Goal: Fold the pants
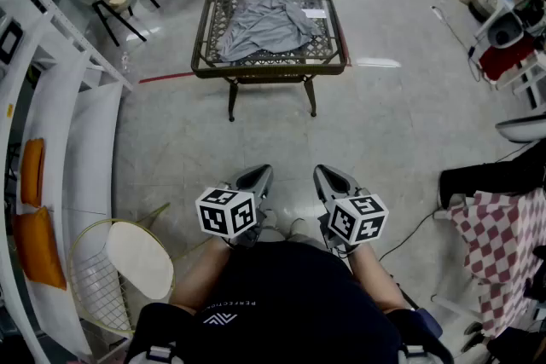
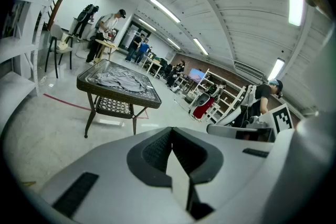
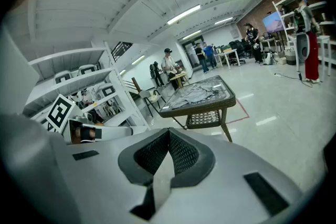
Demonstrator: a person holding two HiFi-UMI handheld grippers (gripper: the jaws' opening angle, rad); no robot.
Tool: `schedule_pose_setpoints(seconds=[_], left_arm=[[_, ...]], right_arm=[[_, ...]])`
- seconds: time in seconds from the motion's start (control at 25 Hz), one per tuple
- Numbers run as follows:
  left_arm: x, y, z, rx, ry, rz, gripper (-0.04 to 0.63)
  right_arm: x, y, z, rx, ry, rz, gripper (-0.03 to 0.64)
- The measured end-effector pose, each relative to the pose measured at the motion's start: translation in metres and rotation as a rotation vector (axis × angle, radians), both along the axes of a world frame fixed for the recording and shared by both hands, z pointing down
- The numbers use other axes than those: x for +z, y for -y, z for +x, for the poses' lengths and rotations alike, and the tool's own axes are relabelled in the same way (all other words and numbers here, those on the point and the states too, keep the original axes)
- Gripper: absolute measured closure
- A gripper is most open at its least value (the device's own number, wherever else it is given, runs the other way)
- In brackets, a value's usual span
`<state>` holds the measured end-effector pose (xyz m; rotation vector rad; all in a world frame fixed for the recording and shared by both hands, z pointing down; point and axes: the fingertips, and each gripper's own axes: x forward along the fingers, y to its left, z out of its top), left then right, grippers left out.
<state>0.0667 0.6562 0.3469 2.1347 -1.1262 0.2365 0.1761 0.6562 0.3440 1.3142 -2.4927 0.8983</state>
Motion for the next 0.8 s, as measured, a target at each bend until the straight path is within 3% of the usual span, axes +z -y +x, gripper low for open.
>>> schedule_pose_setpoints(seconds=[0.44, 0.8], left_arm=[[0.001, 0.009, -0.006, 0.001, 0.0, 0.004, 0.586], [0.002, 0.021, -0.022, 0.004, -0.003, 0.016, 0.586]], right_arm=[[0.003, 0.01, -0.004, 0.009, -0.002, -0.003, 0.583], [0.002, 0.022, -0.017, 0.039, 0.058, -0.028, 0.581]])
